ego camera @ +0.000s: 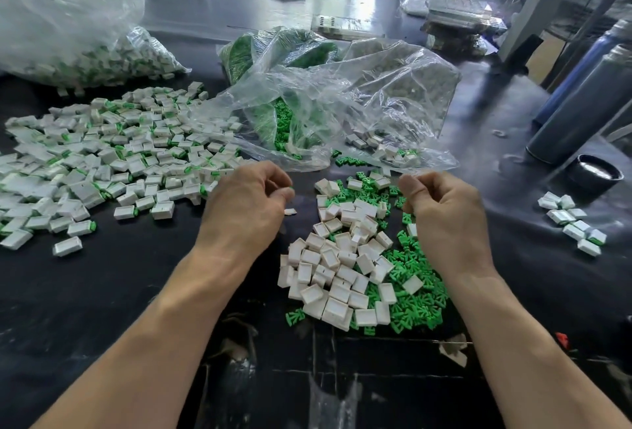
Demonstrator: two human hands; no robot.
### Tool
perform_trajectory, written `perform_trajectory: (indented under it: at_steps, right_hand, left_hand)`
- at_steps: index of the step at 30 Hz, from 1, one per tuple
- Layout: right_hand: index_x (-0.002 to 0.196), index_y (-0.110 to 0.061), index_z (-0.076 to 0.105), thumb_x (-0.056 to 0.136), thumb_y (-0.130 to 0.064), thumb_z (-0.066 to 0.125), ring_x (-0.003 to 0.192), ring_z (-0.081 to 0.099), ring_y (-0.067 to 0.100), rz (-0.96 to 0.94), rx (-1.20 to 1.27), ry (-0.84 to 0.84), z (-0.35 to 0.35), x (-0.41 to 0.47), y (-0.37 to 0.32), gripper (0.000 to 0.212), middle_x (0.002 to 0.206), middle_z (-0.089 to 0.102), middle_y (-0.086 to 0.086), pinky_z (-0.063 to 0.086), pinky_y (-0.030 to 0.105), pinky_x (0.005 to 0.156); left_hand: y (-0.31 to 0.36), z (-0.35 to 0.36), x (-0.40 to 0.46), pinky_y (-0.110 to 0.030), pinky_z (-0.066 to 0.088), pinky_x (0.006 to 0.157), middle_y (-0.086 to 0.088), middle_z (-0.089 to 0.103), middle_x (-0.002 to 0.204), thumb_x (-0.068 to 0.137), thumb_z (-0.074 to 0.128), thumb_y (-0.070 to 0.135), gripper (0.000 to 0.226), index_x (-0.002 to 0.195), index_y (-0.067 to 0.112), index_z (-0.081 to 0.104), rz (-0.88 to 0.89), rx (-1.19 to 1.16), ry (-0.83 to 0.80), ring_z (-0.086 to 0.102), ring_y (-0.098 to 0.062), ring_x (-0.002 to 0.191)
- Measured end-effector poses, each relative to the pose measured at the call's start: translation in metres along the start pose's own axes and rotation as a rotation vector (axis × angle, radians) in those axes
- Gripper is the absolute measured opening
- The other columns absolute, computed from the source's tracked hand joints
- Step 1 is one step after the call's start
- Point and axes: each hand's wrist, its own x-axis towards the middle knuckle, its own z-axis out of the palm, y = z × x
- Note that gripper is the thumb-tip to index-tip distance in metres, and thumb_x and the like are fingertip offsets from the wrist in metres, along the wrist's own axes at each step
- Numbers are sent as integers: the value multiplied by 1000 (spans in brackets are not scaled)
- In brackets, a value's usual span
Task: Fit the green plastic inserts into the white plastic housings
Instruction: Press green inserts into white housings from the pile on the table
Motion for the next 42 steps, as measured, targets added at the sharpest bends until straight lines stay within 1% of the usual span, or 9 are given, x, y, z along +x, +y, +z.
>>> perform_trajectory:
  at_steps: [3,5,8,13,23,29,34,37,42]
  right_hand:
    - [79,-24,69,97,-46,68,70,62,19,32,-190,-73,-5,6,5,28,67,65,-6,54,41,73]
    - [79,-26,71,95,-46,71,73,61,19,40,-310,-122,-7,8,6,25,67,62,-11,55,41,75]
    - [82,-31,77,92,-41,75,80,63,17,61,-379,-154,-8,9,6,15,71,58,-20,54,36,83]
    - [88,-38,79,89,-39,79,91,67,12,91,-413,-235,-10,7,2,1,85,71,-23,55,35,91]
    - [119,-37,73,90,-37,79,93,60,10,8,-354,-265,-4,1,-4,30,98,64,-17,53,40,95]
    - [110,-34,76,92,-34,78,96,66,9,-45,-273,-208,-3,0,-2,18,102,72,-15,56,39,97]
    - [102,-35,76,90,-24,81,88,68,0,-99,21,-238,2,-7,-7,17,91,74,-21,52,12,78]
    - [102,-31,77,88,-20,82,89,71,6,-156,97,-271,9,-13,-12,19,92,76,-16,56,19,80]
    - [97,-27,77,86,-22,84,85,72,8,-139,205,-275,12,-17,-17,14,88,77,-12,57,23,77]
  left_hand:
    - [-3,-2,3,-40,54,88,14,69,82,87,77,30,4,84,30,74,-5,161,26,65,-11,85]
    - [-3,-2,4,-42,49,97,10,71,88,86,78,32,5,82,32,75,-22,244,26,65,-18,96]
    - [-3,-3,6,-39,39,98,7,72,95,87,77,34,6,82,34,74,-46,354,16,61,-21,106]
    - [-4,-5,7,-44,40,105,3,72,105,89,76,31,7,94,34,75,-51,424,39,61,-24,112]
    - [0,5,2,-45,42,98,3,63,95,91,75,24,8,97,28,76,134,306,93,58,-21,103]
    - [10,14,-12,-42,52,92,16,61,86,91,75,27,7,88,33,74,184,132,-69,59,-10,88]
    - [14,24,-19,-22,52,80,19,59,90,90,77,30,18,106,34,70,226,-16,-165,58,4,81]
    - [19,27,-22,-8,47,72,22,62,98,86,81,28,35,116,37,64,261,-143,-189,59,5,85]
    - [23,27,-25,-8,46,70,25,66,96,84,84,21,35,107,36,62,328,-268,-162,64,-3,86]
